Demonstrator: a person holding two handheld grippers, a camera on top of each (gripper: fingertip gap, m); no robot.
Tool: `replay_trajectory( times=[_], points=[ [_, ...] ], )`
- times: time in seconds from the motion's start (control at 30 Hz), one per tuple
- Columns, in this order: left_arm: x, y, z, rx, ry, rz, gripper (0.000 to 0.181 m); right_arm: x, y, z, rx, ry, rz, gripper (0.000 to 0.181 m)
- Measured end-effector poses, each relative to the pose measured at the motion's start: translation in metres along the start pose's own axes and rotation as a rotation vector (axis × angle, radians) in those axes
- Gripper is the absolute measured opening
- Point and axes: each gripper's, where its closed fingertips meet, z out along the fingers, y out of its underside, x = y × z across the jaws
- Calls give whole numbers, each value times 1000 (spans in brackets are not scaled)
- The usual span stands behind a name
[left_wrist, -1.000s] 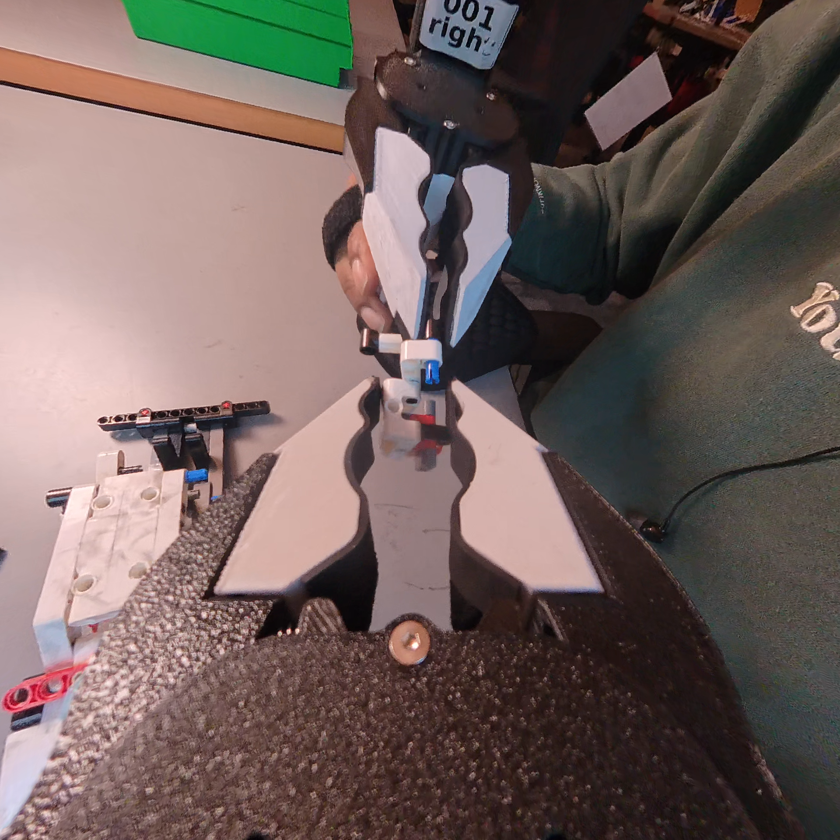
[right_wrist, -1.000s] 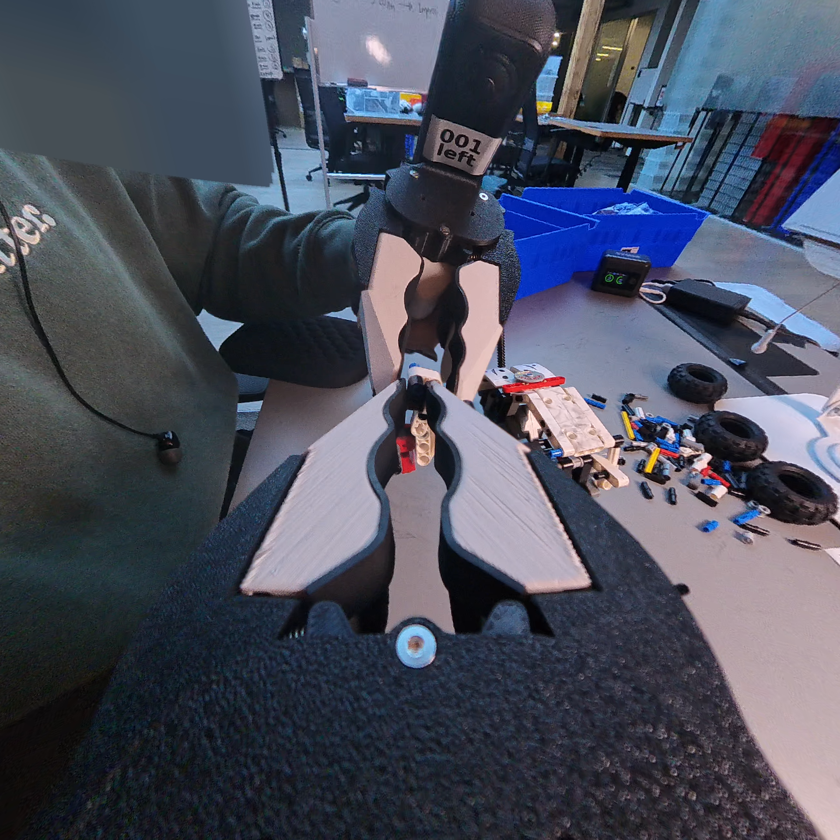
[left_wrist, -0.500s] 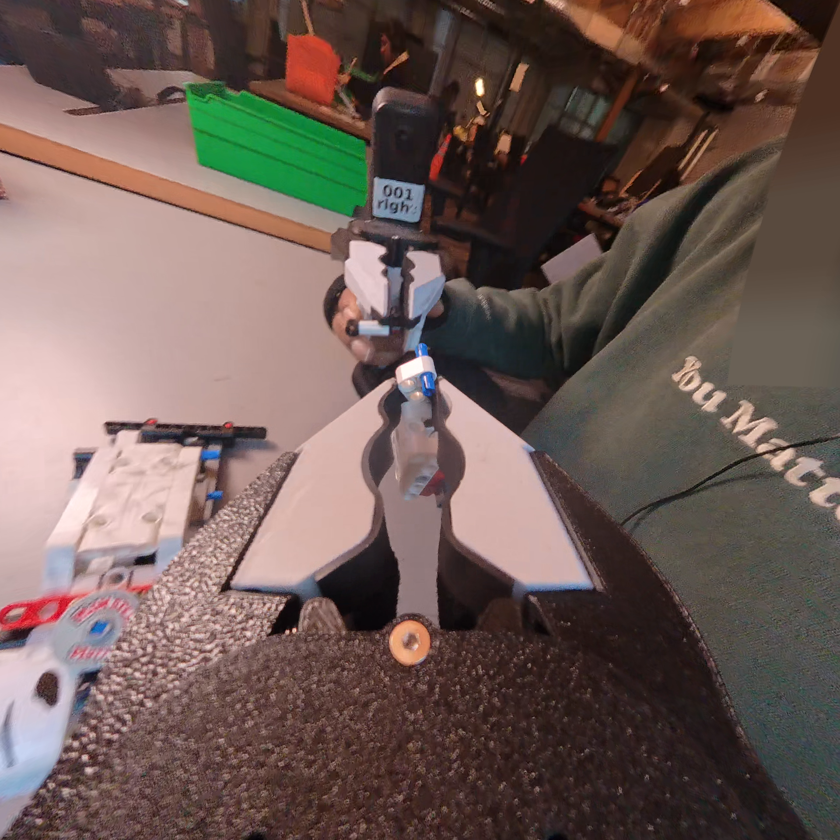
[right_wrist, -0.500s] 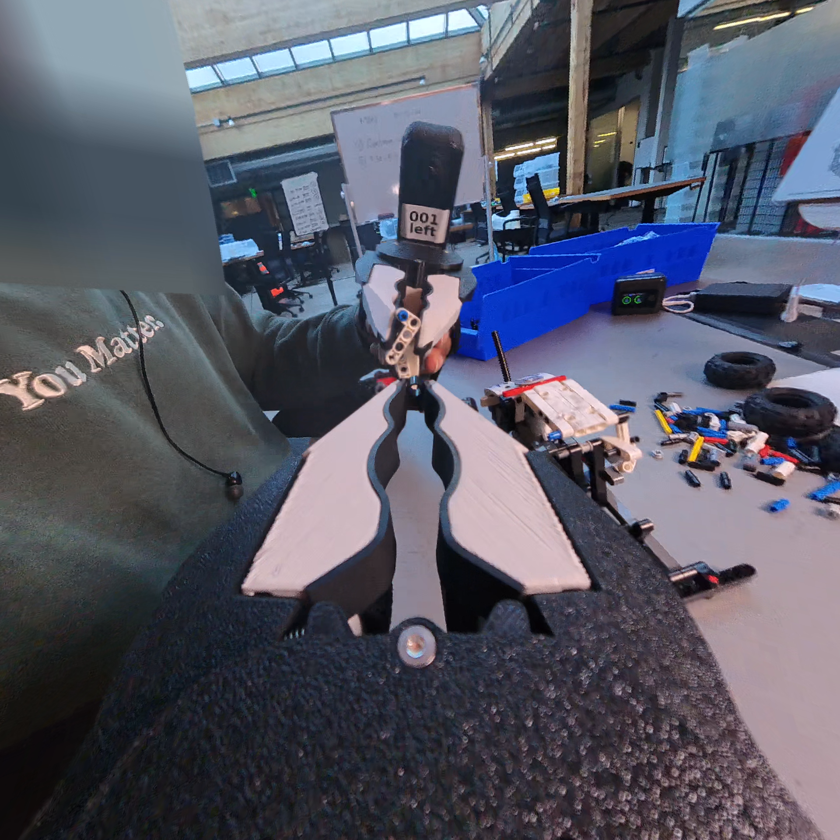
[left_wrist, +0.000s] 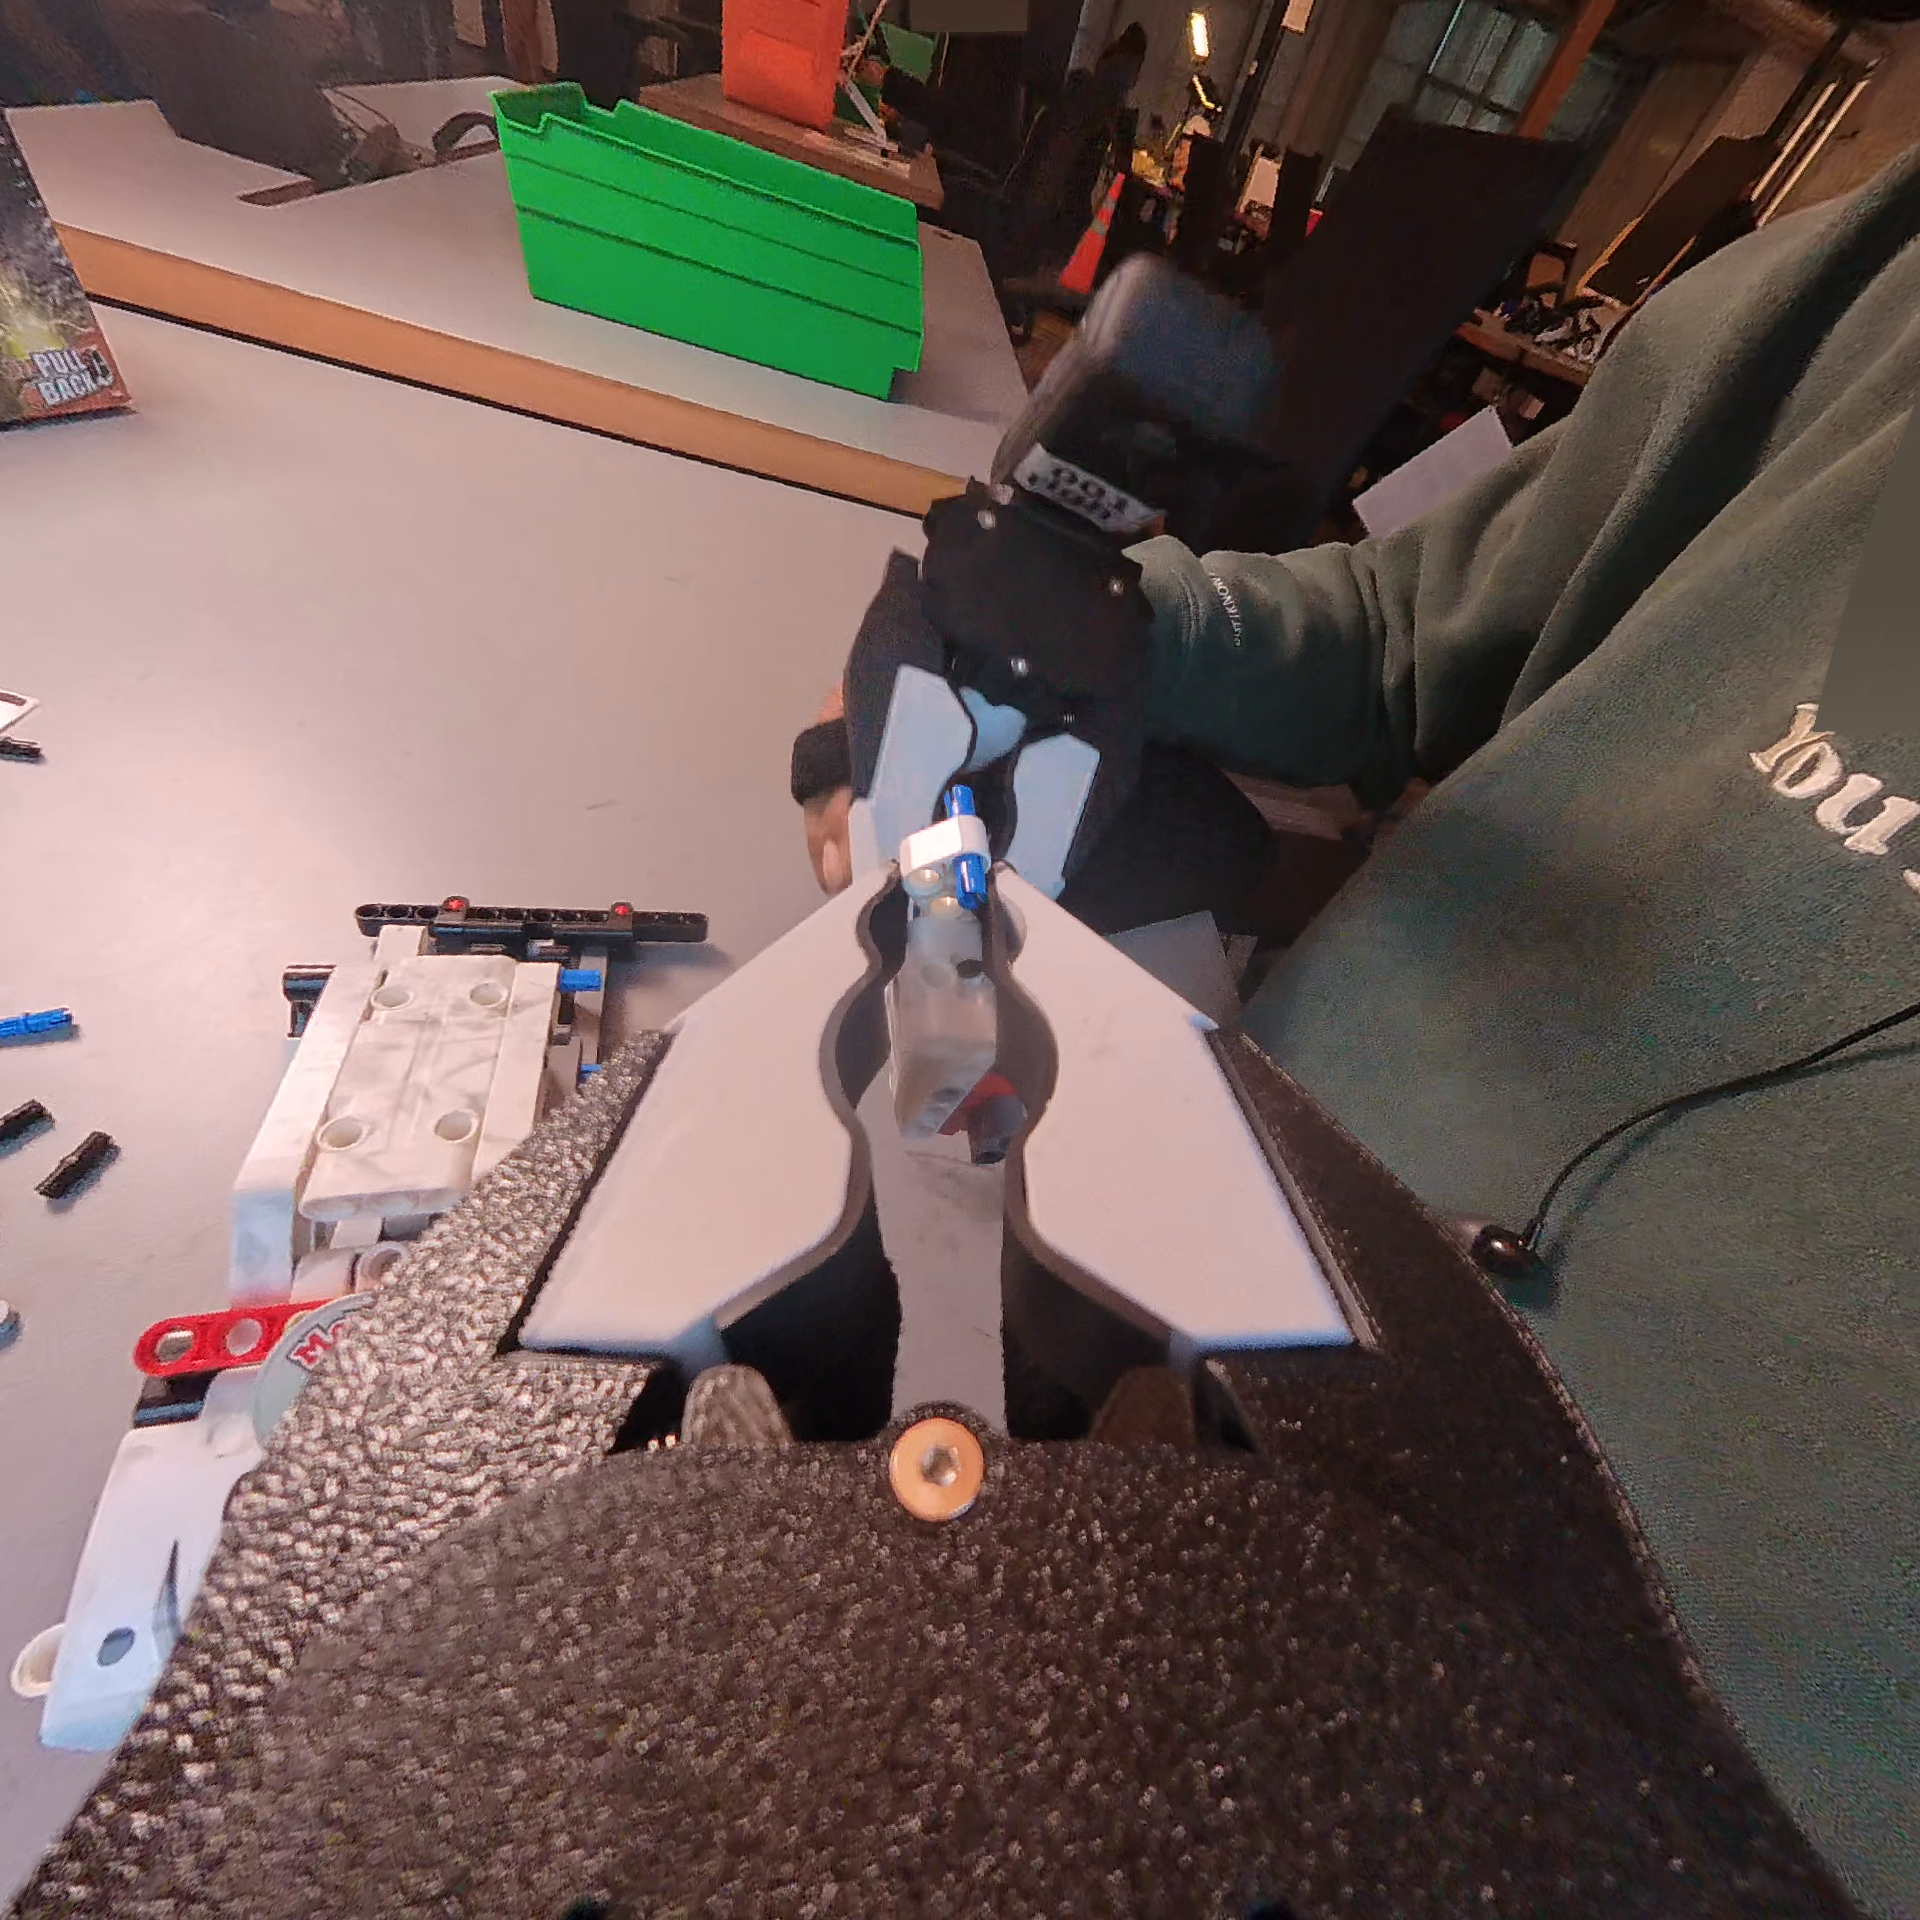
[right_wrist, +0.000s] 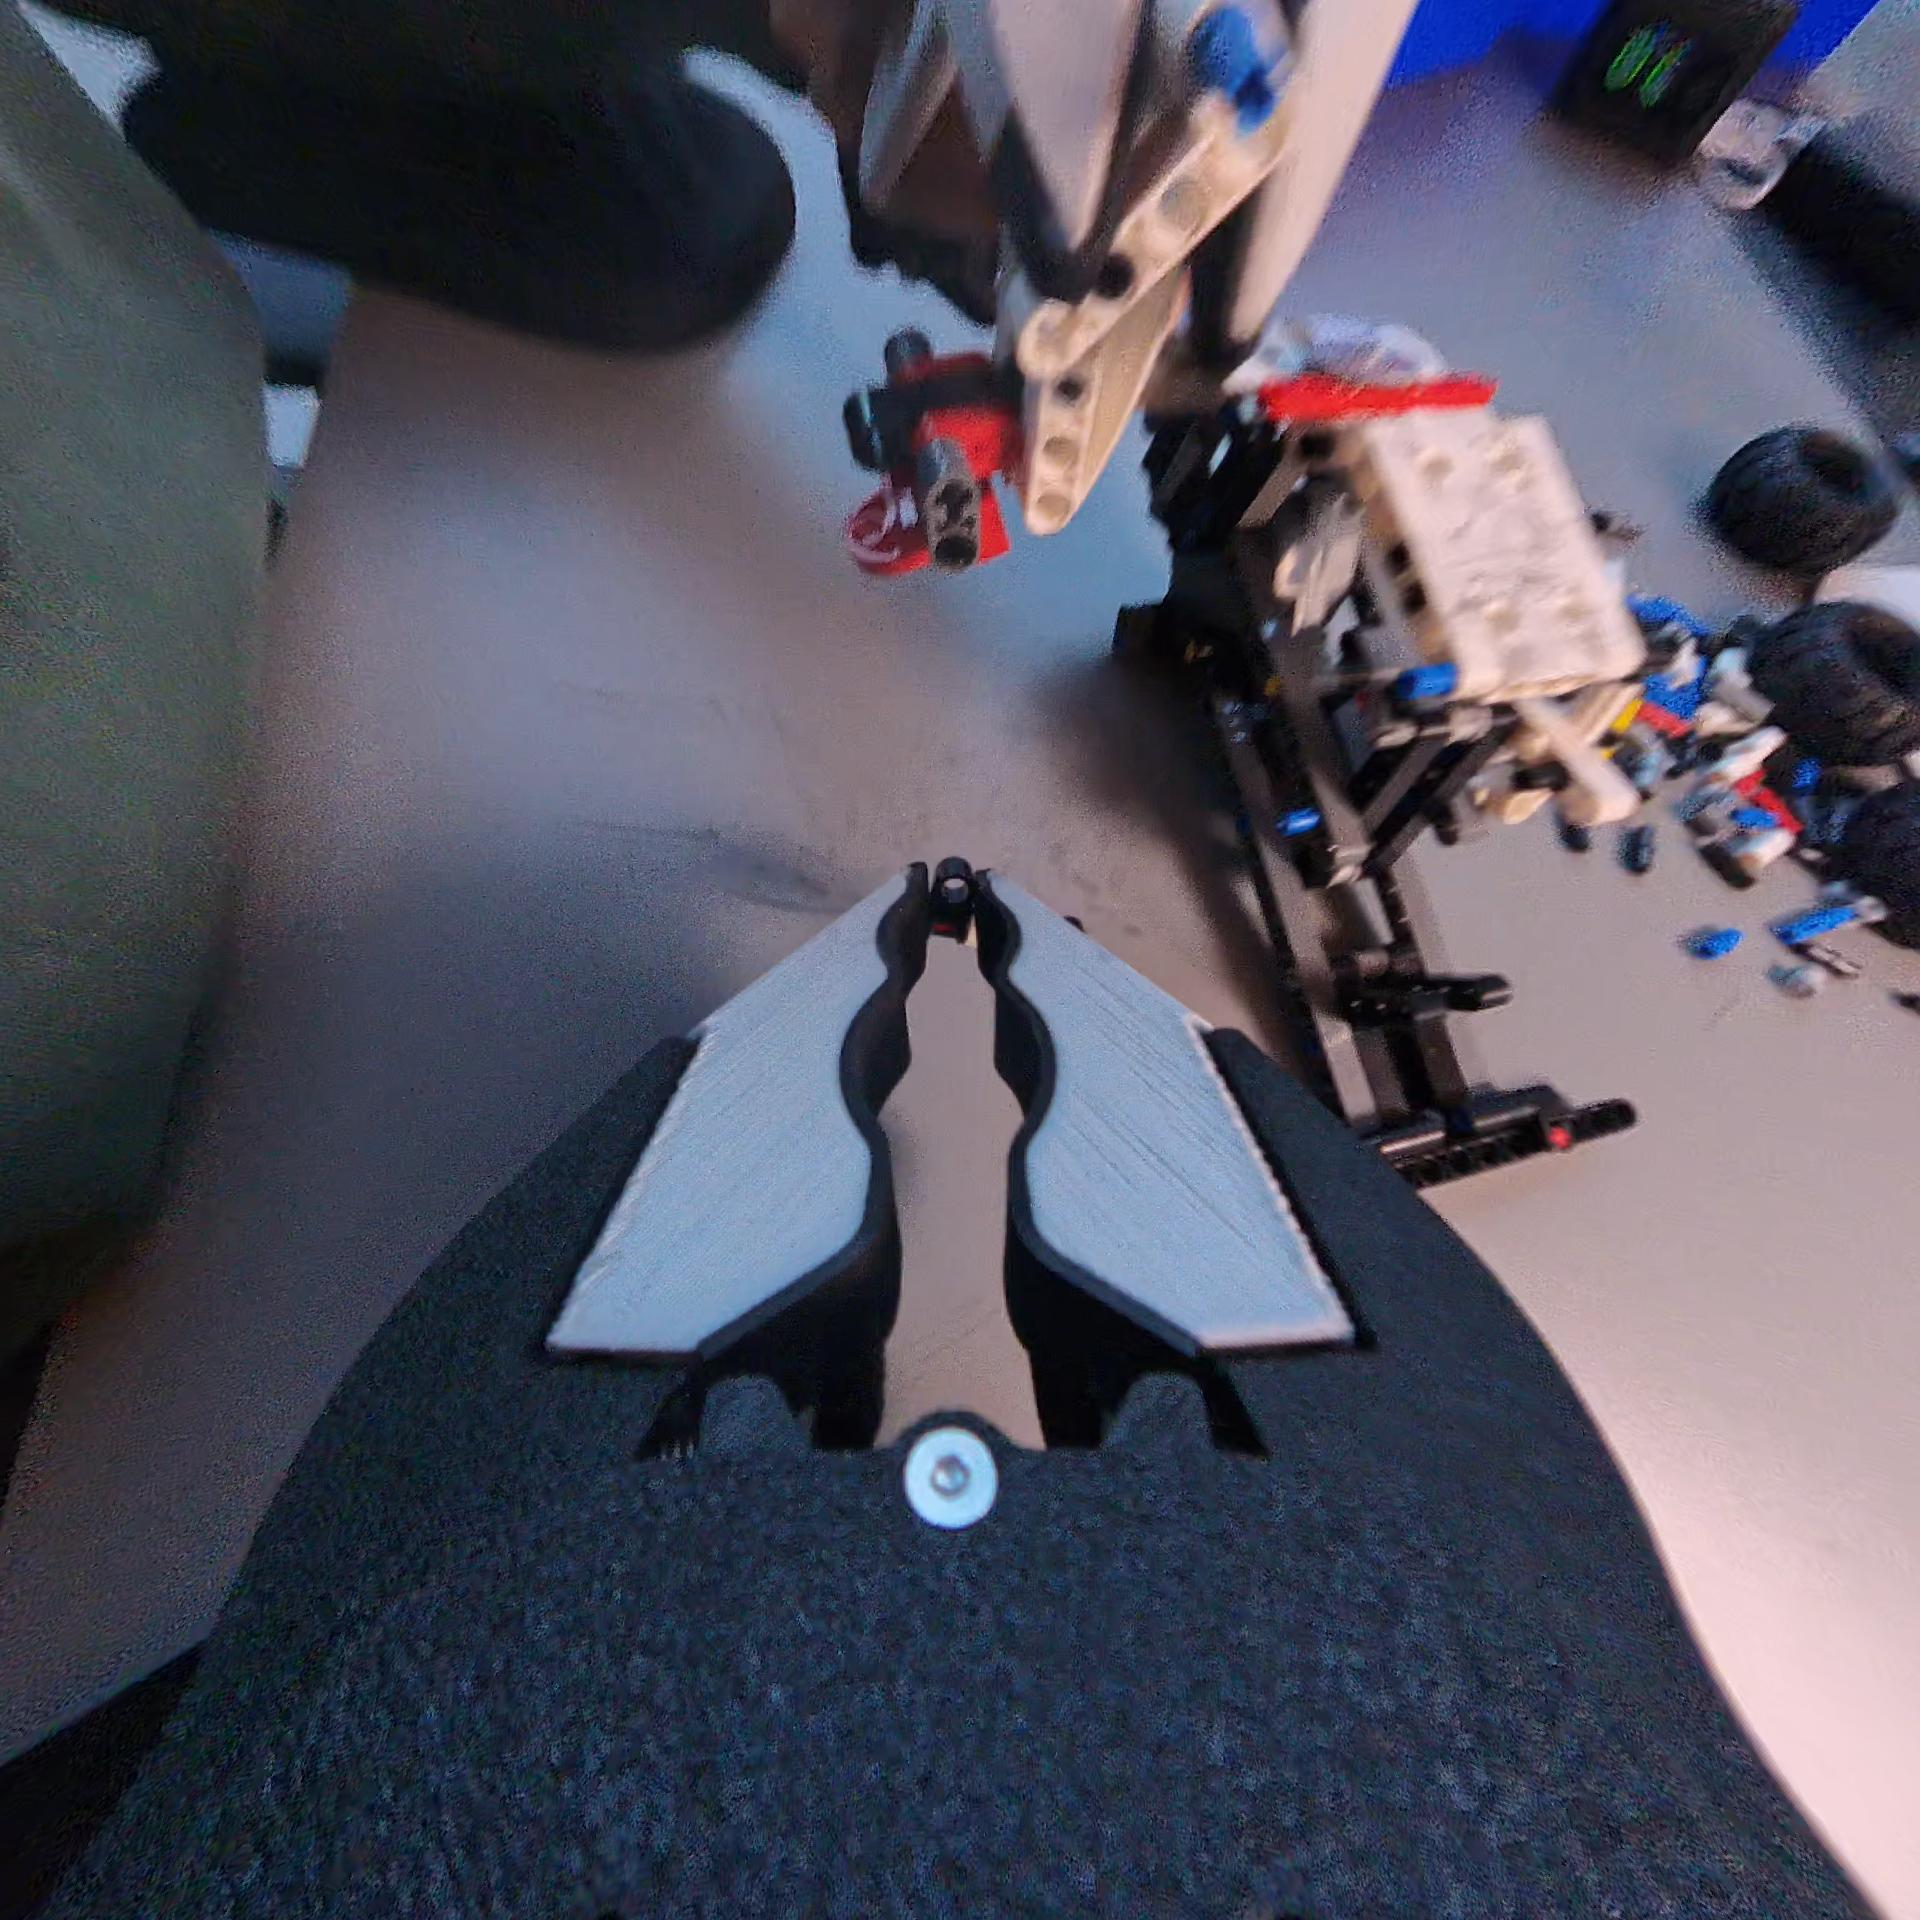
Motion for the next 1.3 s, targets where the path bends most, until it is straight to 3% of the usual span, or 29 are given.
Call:
replay_trajectory(
  times=[0.07,0.1,0.23,0.33,0.43,0.53,0.8,1.3],
  points=[
    [0,5,4,-14,2,0,13,-4,20,13,-141,-11,-36,11],
    [1,7,5,-22,6,0,13,-6,19,14,-147,-27,-44,21],
    [4,9,7,-30,25,-8,13,5,-30,-14,102,-54,36,34],
    [8,7,8,-21,59,-17,13,13,-78,-47,336,-33,16,22],
    [16,4,11,-18,106,-27,13,8,-96,-55,387,-45,-26,15],
    [21,4,14,-29,130,-27,13,6,-100,-52,390,-40,-59,1],
    [25,-1,12,-8,143,-52,13,4,-101,-53,379,-33,-90,8],
    [31,-12,7,81,162,-100,11,4,-104,-61,466,-58,-24,2]
  ],
)
